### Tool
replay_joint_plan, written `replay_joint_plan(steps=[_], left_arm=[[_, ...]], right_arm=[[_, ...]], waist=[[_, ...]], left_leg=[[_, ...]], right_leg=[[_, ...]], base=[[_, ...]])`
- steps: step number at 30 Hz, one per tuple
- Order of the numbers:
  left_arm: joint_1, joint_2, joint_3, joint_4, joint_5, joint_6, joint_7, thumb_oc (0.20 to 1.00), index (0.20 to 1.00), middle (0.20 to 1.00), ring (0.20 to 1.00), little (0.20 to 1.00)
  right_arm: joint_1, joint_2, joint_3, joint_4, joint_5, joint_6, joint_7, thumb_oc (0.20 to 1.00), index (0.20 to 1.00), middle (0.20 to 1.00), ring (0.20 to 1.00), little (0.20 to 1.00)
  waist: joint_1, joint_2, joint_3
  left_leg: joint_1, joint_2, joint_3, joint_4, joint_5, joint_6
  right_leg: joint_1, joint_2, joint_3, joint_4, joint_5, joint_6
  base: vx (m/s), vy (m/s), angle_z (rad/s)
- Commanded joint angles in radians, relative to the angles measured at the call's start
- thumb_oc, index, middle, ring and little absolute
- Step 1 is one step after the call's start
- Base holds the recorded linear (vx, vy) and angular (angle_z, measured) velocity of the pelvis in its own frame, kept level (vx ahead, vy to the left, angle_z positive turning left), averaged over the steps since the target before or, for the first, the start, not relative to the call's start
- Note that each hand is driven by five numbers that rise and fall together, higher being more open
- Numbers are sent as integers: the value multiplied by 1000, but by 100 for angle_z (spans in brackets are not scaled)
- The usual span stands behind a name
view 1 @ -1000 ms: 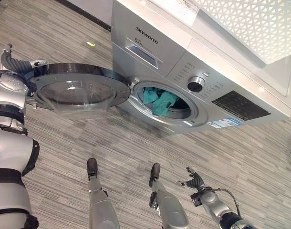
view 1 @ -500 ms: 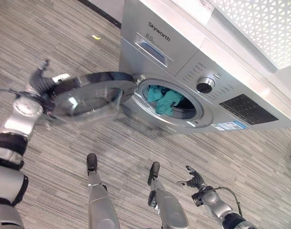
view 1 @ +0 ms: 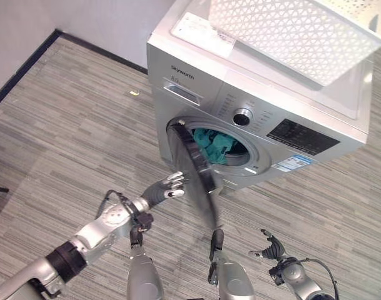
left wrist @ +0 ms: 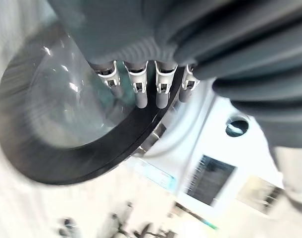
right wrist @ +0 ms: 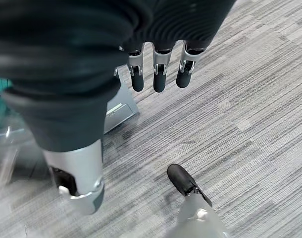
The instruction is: Grab the laundry basket,head to the washer,open it,put in the laundry and shut it.
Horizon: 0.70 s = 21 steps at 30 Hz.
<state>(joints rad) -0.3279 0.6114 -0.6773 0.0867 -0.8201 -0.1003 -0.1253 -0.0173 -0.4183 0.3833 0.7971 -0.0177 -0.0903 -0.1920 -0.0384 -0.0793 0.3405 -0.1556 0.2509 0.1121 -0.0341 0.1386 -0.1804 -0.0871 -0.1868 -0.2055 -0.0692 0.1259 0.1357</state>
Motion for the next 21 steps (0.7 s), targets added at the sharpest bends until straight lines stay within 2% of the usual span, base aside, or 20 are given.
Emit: replay_joint_plan(steps=[1, 4, 6, 8, 9, 10, 12, 13, 16, 18, 19, 21], left_arm=[[-132, -134, 39, 83, 69, -86, 55, 1000, 1000, 1000, 1000, 1000], [-239, -312, 50, 178, 127, -137, 135, 1000, 1000, 1000, 1000, 1000], [-280, -390, 59, 207, 150, -169, 189, 1000, 1000, 1000, 1000, 1000], [-271, -429, 82, 173, 160, -200, 232, 1000, 1000, 1000, 1000, 1000], [-223, -406, 96, 111, 172, -210, 234, 1000, 1000, 1000, 1000, 1000], [-223, -406, 96, 110, 172, -209, 234, 1000, 1000, 1000, 1000, 1000], [-114, -366, 120, 64, 167, -206, 188, 1000, 1000, 1000, 1000, 1000], [-113, -365, 120, 63, 167, -205, 188, 1000, 1000, 1000, 1000, 1000], [36, -307, 182, 62, 192, -210, 153, 1000, 1000, 1000, 1000, 1000], [193, -250, 270, 112, 215, -206, 130, 1000, 1000, 1000, 1000, 1000], [194, -250, 271, 112, 215, -205, 130, 1000, 1000, 1000, 1000, 1000], [365, -180, 390, 269, 275, -206, 76, 1000, 1000, 1000, 1000, 1000]], right_arm=[[-2, -53, -49, -46, -26, -10, -12, 1000, 1000, 1000, 1000, 1000], [21, -45, -48, -37, -35, -1, -9, 1000, 1000, 1000, 1000, 1000], [39, -37, -50, -17, -34, 4, -11, 1000, 1000, 1000, 1000, 1000], [67, -26, -54, 26, -37, 12, -19, 1000, 1000, 1000, 1000, 1000], [89, -10, -78, 56, -32, 12, -24, 1000, 1000, 1000, 1000, 1000], [89, -9, -77, 57, -32, 12, -24, 1000, 1000, 1000, 1000, 1000], [116, 20, -103, 97, -18, 3, -26, 1000, 1000, 1000, 1000, 1000], [116, 20, -103, 97, -18, 3, -26, 1000, 1000, 1000, 1000, 1000], [130, 50, -111, 127, -9, -7, -18, 1000, 1000, 1000, 1000, 1000], [124, 78, -117, 177, 20, -18, -4, 1000, 1000, 1000, 1000, 1000], [123, 78, -117, 177, 20, -19, -4, 1000, 1000, 1000, 1000, 1000], [106, 97, -118, 237, 39, -30, 21, 1000, 1000, 1000, 1000, 1000]], waist=[[-54, 25, -60], [-99, 27, -94], [-121, 27, -110], [-133, 36, -125], [-127, 49, -131], [-128, 49, -131], [-109, 62, -139], [-109, 62, -139], [-76, 70, -148], [-34, 79, -160], [-35, 79, -162], [20, 91, -190]], left_leg=[[5, 3, 43, 28, -67, 74], [43, 17, 88, -13, -52, 69], [60, 23, 110, -30, -45, 66], [73, 23, 125, -40, -42, 63], [75, 23, 125, -47, -36, 61], [75, 23, 125, -47, -36, 61], [75, 19, 111, -53, -29, 56], [74, 19, 110, -53, -29, 56], [77, 14, 87, -53, -26, 54], [86, 6, 58, -53, -28, 54], [82, 6, 57, -53, -26, 54], [87, -5, 26, -53, -27, 53]], right_leg=[[-60, -32, -13, 149, -118, 8], [-69, -10, 28, 137, -117, 7], [-75, -1, 51, 132, -114, 7], [-75, 5, 65, 112, -105, 8], [-65, 5, 60, 97, -103, 8], [-65, 5, 60, 97, -103, 8], [-39, 3, 39, 78, -105, 9], [-39, 3, 39, 78, -105, 9], [-6, 0, 13, 70, -109, 6], [29, -1, -10, 67, -117, 5], [26, -1, -11, 65, -114, 5], [65, -6, -42, 51, -116, 7]], base=[[13, -16, -37], [10, -33, -50], [1, -60, -53], [-1, -76, -51], [-1, -57, -53], [6, -51, -39], [0, -47, -1], [-8, -40, 7], [4, -55, 20], [11, -57, 34], [4, -41, 49], [13, -28, 50]])
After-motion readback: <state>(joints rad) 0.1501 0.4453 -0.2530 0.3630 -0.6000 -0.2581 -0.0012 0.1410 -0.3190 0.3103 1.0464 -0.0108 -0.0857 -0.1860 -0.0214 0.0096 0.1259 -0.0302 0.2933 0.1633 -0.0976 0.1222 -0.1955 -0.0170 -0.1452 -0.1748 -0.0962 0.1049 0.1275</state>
